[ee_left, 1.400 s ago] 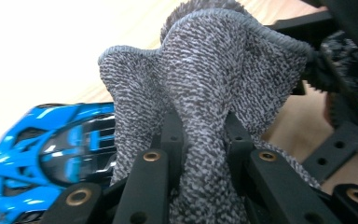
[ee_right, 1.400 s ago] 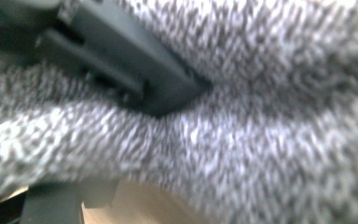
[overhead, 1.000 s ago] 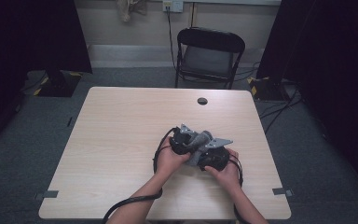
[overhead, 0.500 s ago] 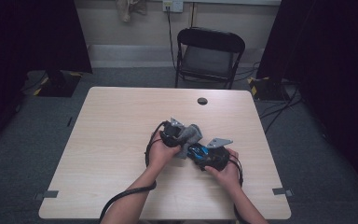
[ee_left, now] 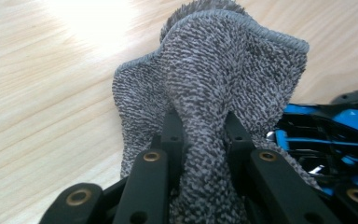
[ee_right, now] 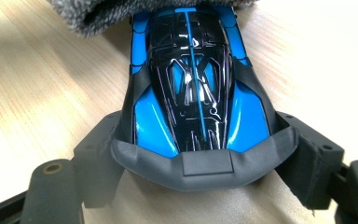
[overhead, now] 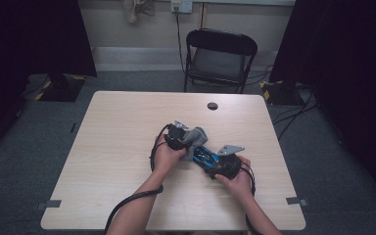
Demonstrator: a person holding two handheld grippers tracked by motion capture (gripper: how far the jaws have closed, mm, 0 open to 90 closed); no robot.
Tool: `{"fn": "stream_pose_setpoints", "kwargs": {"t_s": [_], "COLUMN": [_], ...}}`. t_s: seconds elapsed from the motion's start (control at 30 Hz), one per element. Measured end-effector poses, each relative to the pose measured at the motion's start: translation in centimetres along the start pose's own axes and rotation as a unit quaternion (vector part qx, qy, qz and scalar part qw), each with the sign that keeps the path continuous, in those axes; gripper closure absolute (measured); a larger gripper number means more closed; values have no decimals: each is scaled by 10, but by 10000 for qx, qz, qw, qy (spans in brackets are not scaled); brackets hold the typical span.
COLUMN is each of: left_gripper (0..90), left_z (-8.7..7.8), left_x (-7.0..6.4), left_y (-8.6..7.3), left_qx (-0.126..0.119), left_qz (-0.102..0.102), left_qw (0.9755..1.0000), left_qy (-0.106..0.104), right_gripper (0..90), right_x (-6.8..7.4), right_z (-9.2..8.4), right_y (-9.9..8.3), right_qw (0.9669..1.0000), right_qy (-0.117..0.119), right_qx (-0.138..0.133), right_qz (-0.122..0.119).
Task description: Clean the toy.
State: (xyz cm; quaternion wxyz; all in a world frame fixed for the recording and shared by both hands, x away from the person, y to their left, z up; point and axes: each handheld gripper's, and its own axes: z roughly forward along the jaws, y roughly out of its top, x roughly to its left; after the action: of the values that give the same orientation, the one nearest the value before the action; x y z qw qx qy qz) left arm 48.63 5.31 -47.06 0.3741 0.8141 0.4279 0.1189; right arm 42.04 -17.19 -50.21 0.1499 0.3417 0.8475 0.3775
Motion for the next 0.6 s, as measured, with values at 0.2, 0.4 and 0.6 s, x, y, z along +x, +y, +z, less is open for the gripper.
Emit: {"fn": "stream_pose_setpoints", "kwargs": {"t_s": [0.2, 0.4, 0.6], "left_gripper": [754, 755, 755], "left_z": [1, -4, -14], "left_x": [9, 16, 4], "left_y": [-2, -4, 3], "left_qx": [-54, -17, -119], "left_qz": [-146, -309, -129], "left_qw": [9999, 9995, 9998], "left_qy": [24, 115, -104], "right_gripper": [240, 241, 240], "right_x": [0, 0, 0], "right_z": [0, 0, 0], "right_y": [0, 0, 0], "right_qw": [10000, 10000, 10000], "right_qy": [-1, 0, 2], "right_qx": [-1, -2, 0], "right_qz": [6, 5, 2]}}
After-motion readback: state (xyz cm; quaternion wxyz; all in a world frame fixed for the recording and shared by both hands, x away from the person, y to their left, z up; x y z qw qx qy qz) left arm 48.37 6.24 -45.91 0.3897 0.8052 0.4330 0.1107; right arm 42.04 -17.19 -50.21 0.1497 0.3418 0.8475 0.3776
